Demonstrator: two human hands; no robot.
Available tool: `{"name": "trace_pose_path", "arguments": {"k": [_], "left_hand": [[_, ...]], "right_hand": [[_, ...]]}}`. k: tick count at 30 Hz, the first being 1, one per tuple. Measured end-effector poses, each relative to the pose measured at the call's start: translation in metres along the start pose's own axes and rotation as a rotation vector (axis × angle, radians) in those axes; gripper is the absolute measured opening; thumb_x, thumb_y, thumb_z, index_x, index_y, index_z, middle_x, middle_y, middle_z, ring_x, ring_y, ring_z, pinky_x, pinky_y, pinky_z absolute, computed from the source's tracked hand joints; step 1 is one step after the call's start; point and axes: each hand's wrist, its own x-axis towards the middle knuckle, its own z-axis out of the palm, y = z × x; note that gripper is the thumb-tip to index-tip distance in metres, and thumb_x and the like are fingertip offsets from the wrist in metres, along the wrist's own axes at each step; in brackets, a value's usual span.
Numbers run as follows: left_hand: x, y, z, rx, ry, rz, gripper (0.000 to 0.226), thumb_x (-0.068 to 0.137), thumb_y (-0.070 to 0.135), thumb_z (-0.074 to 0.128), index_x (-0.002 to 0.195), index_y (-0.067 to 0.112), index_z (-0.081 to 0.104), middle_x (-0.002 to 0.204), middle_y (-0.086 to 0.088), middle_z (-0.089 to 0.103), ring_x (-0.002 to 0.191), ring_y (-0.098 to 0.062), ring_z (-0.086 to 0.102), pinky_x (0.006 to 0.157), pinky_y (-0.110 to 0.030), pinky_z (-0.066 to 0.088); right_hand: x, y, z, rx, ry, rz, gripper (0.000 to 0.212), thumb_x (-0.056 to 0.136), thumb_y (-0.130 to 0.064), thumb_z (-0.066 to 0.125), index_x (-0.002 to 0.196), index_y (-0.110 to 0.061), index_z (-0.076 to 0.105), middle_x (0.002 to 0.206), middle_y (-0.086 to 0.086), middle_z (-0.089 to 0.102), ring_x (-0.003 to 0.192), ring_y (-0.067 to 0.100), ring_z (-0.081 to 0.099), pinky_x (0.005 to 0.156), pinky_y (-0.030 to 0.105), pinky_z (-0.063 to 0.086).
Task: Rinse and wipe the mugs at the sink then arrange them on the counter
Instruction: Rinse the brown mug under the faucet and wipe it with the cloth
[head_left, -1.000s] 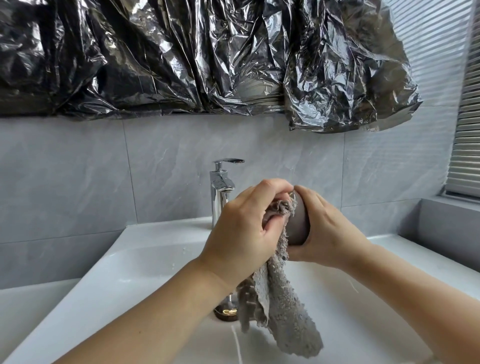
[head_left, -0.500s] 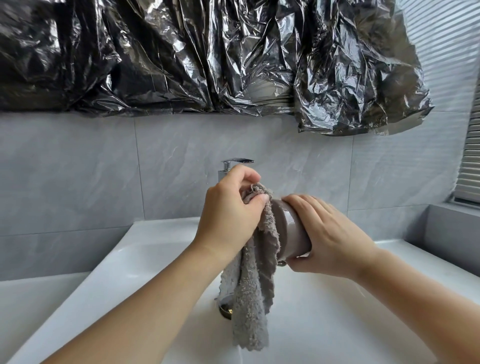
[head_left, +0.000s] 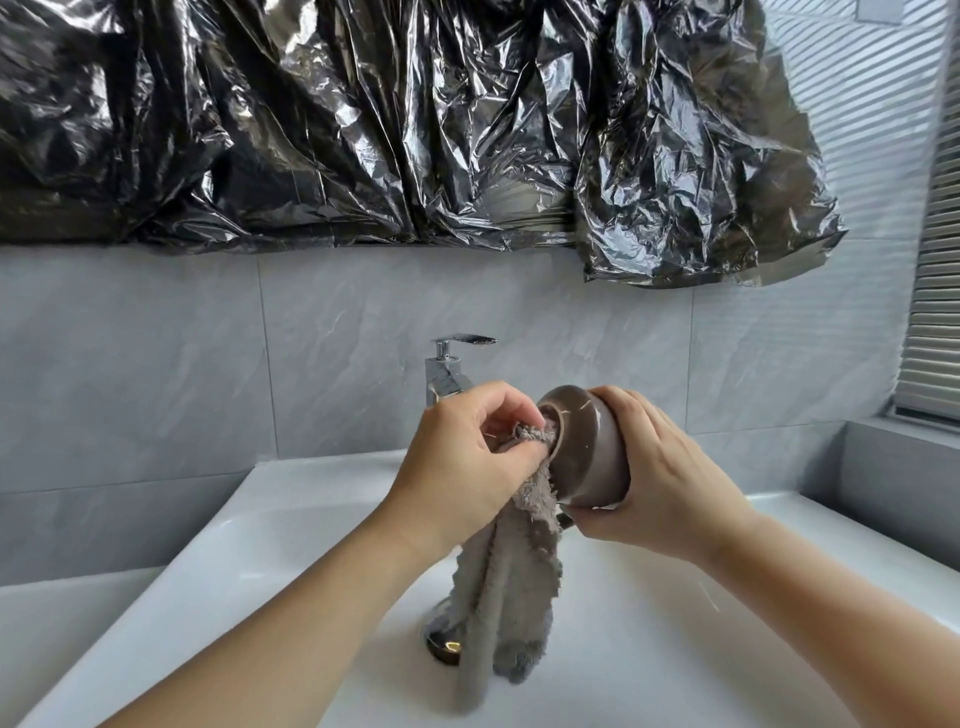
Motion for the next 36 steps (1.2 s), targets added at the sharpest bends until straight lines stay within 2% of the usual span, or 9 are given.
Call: {"name": "trace_pose_path", "arguments": {"k": [4,8,13,16,20,25,29,32,36], "left_hand": [[0.001,0.000,-0.001,-0.045,0.057,0.043,0.019,0.076,0.006,0.075,0.079,0.023,0.066,0.070,-0.007,0.065,0.063,-0.026,0.057,0.061,-0.030,0.047],[0.000,-0.003,-0.001,0.180,0.132,0.036,0.019,0.079,0.005,0.072,0.077,0.022,0.064,0.061,0.007,0.060,0.053,-0.011,0.052,0.055,-0.017,0.042],[0.005,-0.013,-0.004,0.278,0.011,-0.112,0.019,0.076,0.009,0.071,0.072,0.024,0.060,0.065,0.008,0.062,0.058,-0.016,0.053,0.058,-0.028,0.046],[0.004,-0.013,-0.008,0.111,-0.081,-0.245,0.021,0.075,0.004,0.071,0.070,0.021,0.060,0.066,0.006,0.059,0.060,-0.015,0.050,0.058,-0.029,0.042],[0.005,0.014,-0.022,-0.071,-0.008,-0.341,0.023,0.077,-0.003,0.074,0.071,0.015,0.061,0.070,-0.007,0.055,0.062,-0.019,0.047,0.057,-0.029,0.037],[0.012,0.099,-0.051,-0.194,0.167,-0.263,0.024,0.079,-0.004,0.072,0.074,0.016,0.061,0.071,-0.002,0.057,0.061,-0.012,0.052,0.053,-0.020,0.043],[0.006,0.164,-0.082,-0.179,0.225,-0.230,0.021,0.079,-0.001,0.073,0.076,0.016,0.061,0.076,-0.004,0.059,0.070,-0.017,0.056,0.060,-0.026,0.047],[-0.019,0.193,-0.096,-0.122,0.238,-0.237,0.019,0.077,0.003,0.076,0.076,0.017,0.063,0.079,-0.005,0.061,0.076,-0.021,0.057,0.071,-0.036,0.049],[-0.078,0.200,-0.098,-0.042,0.229,-0.308,0.020,0.076,0.004,0.076,0.074,0.018,0.062,0.075,-0.002,0.059,0.071,-0.018,0.054,0.067,-0.033,0.045]], "right_hand": [[0.000,-0.003,0.001,0.052,-0.031,-0.008,0.098,0.050,-0.043,0.083,0.134,-0.011,0.044,0.124,0.003,0.059,0.113,0.012,0.049,0.098,-0.002,0.021],[-0.001,-0.004,0.000,-0.001,-0.076,-0.046,0.095,0.051,-0.044,0.080,0.134,-0.014,0.045,0.120,0.001,0.058,0.108,0.018,0.055,0.093,0.013,0.035],[-0.001,-0.003,0.001,-0.087,-0.098,-0.083,0.093,0.054,-0.049,0.072,0.135,-0.010,0.046,0.123,0.003,0.059,0.111,0.024,0.058,0.096,0.030,0.047],[-0.001,-0.006,0.000,-0.053,-0.070,-0.018,0.095,0.053,-0.043,0.080,0.135,-0.009,0.047,0.123,0.003,0.059,0.111,0.024,0.057,0.095,0.021,0.040],[0.002,-0.026,-0.012,0.074,-0.029,0.104,0.097,0.053,-0.036,0.088,0.136,-0.010,0.046,0.125,0.002,0.058,0.116,0.020,0.054,0.093,0.013,0.032],[0.026,-0.065,-0.073,0.347,0.104,0.295,0.085,0.056,-0.036,0.094,0.127,-0.023,0.049,0.119,-0.008,0.058,0.108,0.009,0.053,0.088,0.018,0.041],[0.034,-0.107,-0.132,0.546,0.131,0.489,0.068,0.060,-0.039,0.088,0.116,-0.031,0.050,0.104,-0.017,0.059,0.091,0.002,0.057,0.067,0.005,0.044],[0.019,-0.134,-0.167,0.705,0.091,0.616,0.072,0.049,-0.052,0.086,0.109,-0.028,0.054,0.105,-0.007,0.065,0.093,0.011,0.067,0.079,0.036,0.060],[-0.022,-0.168,-0.198,0.907,0.007,0.740,0.075,0.051,-0.047,0.086,0.113,-0.021,0.054,0.110,0.006,0.069,0.098,0.023,0.070,0.091,0.044,0.058]]}}
